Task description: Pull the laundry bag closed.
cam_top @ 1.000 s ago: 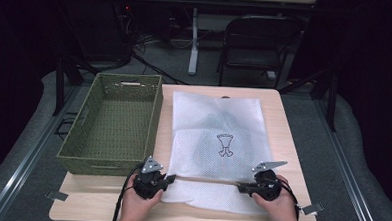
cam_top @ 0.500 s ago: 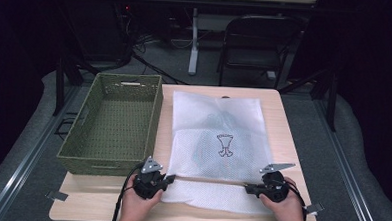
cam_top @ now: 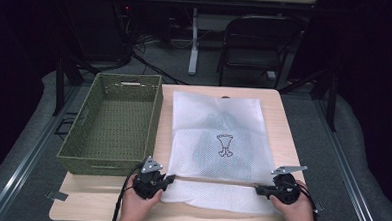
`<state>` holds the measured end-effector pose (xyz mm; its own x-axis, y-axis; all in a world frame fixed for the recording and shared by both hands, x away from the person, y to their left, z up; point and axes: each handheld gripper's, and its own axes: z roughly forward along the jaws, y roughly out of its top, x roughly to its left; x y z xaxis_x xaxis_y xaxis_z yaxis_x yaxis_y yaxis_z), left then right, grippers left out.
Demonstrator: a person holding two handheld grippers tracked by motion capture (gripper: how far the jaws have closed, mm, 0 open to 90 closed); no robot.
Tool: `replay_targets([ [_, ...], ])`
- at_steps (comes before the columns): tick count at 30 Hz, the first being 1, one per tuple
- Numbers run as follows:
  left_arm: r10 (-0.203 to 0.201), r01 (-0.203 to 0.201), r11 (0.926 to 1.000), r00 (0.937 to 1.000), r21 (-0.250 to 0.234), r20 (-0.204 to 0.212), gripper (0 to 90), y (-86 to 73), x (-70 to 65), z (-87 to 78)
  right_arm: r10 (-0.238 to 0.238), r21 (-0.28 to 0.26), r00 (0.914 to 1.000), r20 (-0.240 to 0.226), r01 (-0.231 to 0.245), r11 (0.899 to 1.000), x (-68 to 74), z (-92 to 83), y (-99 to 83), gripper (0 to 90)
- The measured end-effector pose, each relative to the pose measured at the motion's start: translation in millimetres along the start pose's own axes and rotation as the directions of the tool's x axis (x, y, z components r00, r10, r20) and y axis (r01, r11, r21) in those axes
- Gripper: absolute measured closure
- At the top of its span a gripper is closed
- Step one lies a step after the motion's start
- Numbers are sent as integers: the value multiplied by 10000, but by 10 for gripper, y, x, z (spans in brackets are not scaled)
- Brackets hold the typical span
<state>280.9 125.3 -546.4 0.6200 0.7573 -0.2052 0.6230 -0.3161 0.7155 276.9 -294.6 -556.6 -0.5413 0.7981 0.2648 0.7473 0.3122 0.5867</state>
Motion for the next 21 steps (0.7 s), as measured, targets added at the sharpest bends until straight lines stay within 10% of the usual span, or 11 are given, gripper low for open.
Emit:
replay_targets([
  [21,5,-5,10000,10000,12,16,824,-7,-5,7,748,-207,9946,725,-735,9971,-314,-277,-281,871],
])
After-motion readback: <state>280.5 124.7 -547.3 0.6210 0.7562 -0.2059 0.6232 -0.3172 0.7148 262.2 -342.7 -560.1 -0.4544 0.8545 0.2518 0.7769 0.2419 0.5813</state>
